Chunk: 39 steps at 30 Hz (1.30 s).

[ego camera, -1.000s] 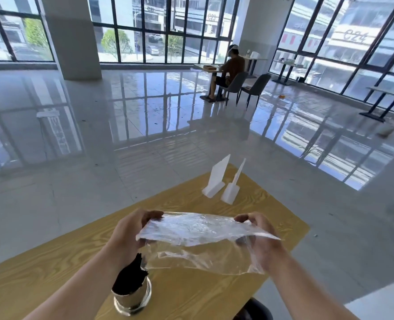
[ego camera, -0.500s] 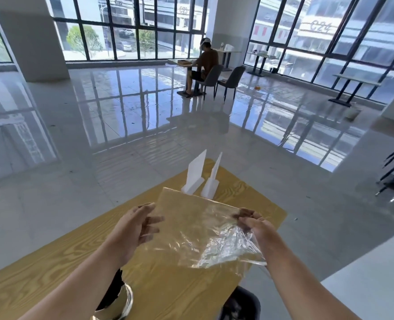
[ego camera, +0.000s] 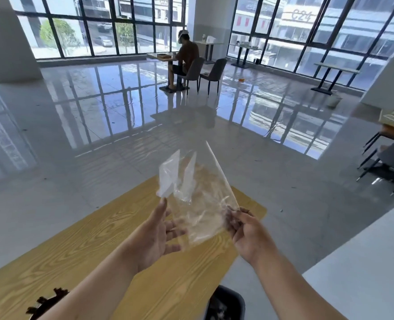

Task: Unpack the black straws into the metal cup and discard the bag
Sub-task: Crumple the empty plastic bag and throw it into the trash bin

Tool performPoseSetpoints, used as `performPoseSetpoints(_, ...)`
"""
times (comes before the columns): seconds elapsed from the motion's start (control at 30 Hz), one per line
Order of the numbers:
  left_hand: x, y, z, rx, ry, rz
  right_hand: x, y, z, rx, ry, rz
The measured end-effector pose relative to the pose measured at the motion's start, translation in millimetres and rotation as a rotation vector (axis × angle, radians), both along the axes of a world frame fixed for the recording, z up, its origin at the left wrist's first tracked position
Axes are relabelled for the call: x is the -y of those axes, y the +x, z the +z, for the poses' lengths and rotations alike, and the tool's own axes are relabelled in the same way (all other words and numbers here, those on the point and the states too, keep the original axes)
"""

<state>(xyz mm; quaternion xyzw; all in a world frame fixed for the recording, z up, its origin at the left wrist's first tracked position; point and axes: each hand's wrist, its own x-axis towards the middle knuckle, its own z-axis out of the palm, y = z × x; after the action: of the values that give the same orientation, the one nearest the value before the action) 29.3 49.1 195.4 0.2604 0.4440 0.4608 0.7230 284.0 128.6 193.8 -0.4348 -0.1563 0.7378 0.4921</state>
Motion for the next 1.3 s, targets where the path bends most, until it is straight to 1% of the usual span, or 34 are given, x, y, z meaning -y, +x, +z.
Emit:
performPoseSetpoints(0.03, -7, 8, 2, -0.009, 0.002, 0.014, -2, 3, -2, 0.0, -0.001, 0.021)
performPoseSetpoints(0.13, -28, 26, 4, -0.144, 0.022, 0.098, -9, 17, -9, -0.025, -0.007, 0.094)
performPoseSetpoints(0.17, -35, 30, 1, -0.164, 0.035, 0.137, -10, 23, -12, -0.018, -0.004, 0.127)
performPoseSetpoints(0.27, -49, 40, -4, -0.161, 0.021, 0.24, -14, 42, -18, 0.091, 0.033, 0.245)
performPoseSetpoints(0.33, -58, 46, -9, -0.204, -0.002, 0.254, -17, 54, -21, 0.181, 0.069, 0.33)
performPoseSetpoints(0.4, -65, 53, -14, -0.255, -0.009, 0.197, -21, 65, -22, 0.245, 0.083, 0.394)
performPoseSetpoints(0.5, -70, 63, -20, -0.305, -0.036, 0.05, -30, 79, -23, 0.338, 0.101, 0.432)
performPoseSetpoints(0.63, -74, 77, -29, -0.287, -0.056, -0.14, -42, 91, -30, 0.42, 0.104, 0.433)
performPoseSetpoints(0.77, -83, 97, -44, -0.322, -0.099, -0.118, -48, 105, -40, 0.465, 0.093, 0.442)
performPoseSetpoints(0.87, -88, 108, -56, -0.358, -0.097, -0.15, -46, 115, -50, 0.537, 0.037, 0.425)
performPoseSetpoints(0.93, -91, 114, -62, -0.331, -0.11, -0.155, -46, 122, -59, 0.507, -0.005, 0.374)
performPoseSetpoints(1.03, -96, 121, -68, -0.254, -0.152, -0.114, -47, 133, -67, 0.329, -0.035, 0.249)
performPoseSetpoints(1.2, -103, 133, -73, -0.106, -0.226, -0.048, -40, 147, -72, 0.228, -0.017, 0.247)
performPoseSetpoints(1.23, -103, 135, -75, -0.108, -0.246, -0.033, -39, 149, -74, 0.216, -0.015, 0.248)
performPoseSetpoints(1.3, -104, 138, -81, -0.177, -0.235, -0.09, -37, 155, -80, 0.224, -0.006, 0.244)
